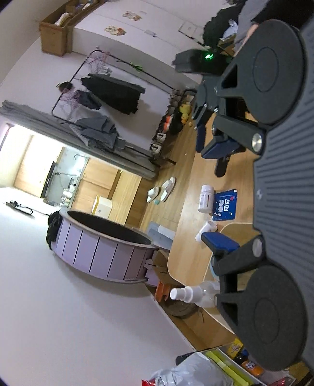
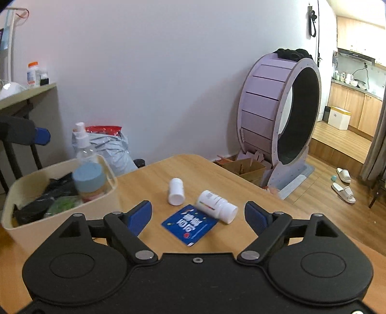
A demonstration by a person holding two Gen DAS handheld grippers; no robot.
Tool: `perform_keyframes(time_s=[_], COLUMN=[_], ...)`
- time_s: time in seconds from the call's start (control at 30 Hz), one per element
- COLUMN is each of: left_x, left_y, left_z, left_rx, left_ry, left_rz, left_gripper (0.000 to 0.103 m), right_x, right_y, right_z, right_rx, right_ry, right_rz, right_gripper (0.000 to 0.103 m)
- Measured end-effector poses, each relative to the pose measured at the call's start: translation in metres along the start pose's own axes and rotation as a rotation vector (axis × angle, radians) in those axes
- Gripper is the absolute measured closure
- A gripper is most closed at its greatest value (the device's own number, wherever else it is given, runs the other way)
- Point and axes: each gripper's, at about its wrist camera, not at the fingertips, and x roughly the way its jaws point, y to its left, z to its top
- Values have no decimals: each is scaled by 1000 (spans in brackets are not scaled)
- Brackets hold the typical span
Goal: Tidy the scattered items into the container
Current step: 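Reach the right tool to the large white pill bottle and grasp it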
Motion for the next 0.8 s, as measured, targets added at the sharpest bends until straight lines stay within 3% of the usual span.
perform_keyframes(time_s=[0.43, 0.7, 0.8], left_x=[7, 21, 23], left_y=[21, 22, 20], left_z=[-9, -13, -13], left_rx=[-21, -17, -15], left_ry=[-28, 10, 15], left_rz=[-69, -66, -70], left_gripper=[37, 37, 37], right_x=[58, 77, 81], right_y=[-36, -53, -55], right_z=[-14, -19, -17], right_rx=[0, 12, 9], right_ry=[44, 33, 40], right_rz=[44, 113, 139], right_gripper=[20, 21, 31])
